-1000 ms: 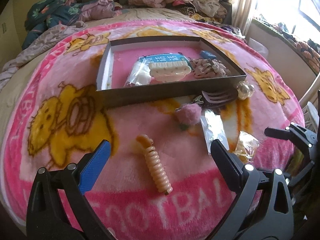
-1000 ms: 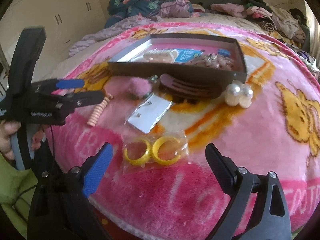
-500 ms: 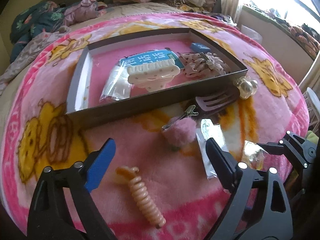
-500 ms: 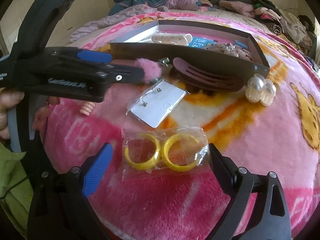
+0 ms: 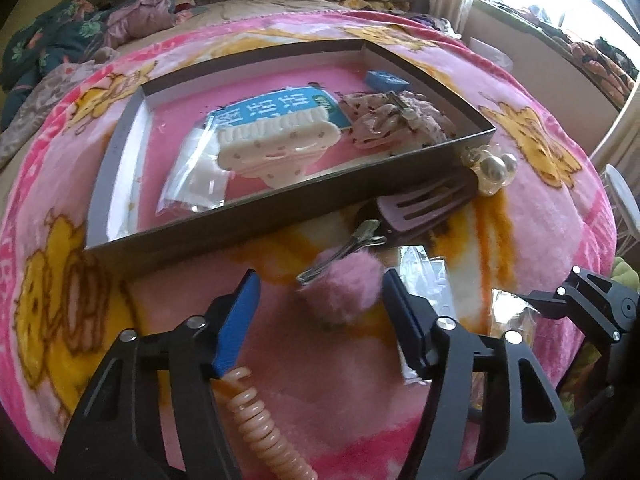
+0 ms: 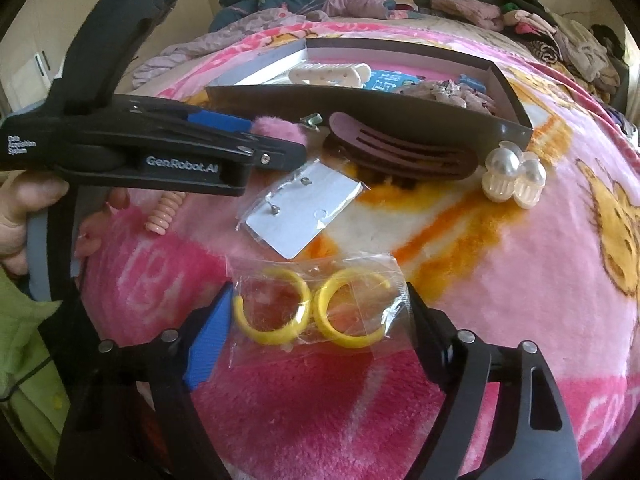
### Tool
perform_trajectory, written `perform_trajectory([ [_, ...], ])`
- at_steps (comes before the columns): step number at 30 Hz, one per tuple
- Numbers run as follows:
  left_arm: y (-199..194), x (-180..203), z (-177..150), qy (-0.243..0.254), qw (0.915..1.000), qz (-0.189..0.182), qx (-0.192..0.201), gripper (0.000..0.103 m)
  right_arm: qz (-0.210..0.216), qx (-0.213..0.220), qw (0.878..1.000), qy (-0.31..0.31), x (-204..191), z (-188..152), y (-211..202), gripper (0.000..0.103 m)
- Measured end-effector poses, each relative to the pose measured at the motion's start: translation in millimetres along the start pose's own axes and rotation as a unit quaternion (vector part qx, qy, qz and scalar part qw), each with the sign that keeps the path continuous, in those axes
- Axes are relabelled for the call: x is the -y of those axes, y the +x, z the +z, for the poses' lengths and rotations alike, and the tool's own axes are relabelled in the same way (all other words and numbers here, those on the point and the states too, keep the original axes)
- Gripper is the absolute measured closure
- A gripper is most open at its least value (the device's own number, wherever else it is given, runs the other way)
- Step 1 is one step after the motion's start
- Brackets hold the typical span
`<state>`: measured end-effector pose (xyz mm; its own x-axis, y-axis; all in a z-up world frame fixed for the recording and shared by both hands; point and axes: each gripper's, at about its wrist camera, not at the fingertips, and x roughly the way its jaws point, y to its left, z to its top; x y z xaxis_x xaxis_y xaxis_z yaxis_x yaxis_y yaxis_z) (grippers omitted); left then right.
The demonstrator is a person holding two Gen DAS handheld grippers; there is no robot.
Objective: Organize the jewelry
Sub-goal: 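Grasp the pink pompom hair clip with the left tool while the right tool grasps the yellow bangle bag, then carry the pompom clip and bangle bag into the grey tray and open both tools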
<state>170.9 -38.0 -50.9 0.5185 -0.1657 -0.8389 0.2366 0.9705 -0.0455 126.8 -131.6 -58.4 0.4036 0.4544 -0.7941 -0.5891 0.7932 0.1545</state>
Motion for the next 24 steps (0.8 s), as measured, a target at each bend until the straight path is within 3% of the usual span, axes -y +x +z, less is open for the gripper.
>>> perform_trajectory([
  [4,5,4,3,0.007,0.9999,-0.011,-0.006,0.072,0.000,0.009,1.000,0.009,5,2,-8,0.024],
  [13,1,3,1,0.010,0.9999,-0.013,-0.002,0.074,-0.002,0.023,0.999,0.044,27,4,-24,0.024],
  [24,-38,-25,-4,-0.046,0.9979,-0.018,0.043,0.074,0.002,0.036,0.999,0.040,25,27,-32,0.024],
])
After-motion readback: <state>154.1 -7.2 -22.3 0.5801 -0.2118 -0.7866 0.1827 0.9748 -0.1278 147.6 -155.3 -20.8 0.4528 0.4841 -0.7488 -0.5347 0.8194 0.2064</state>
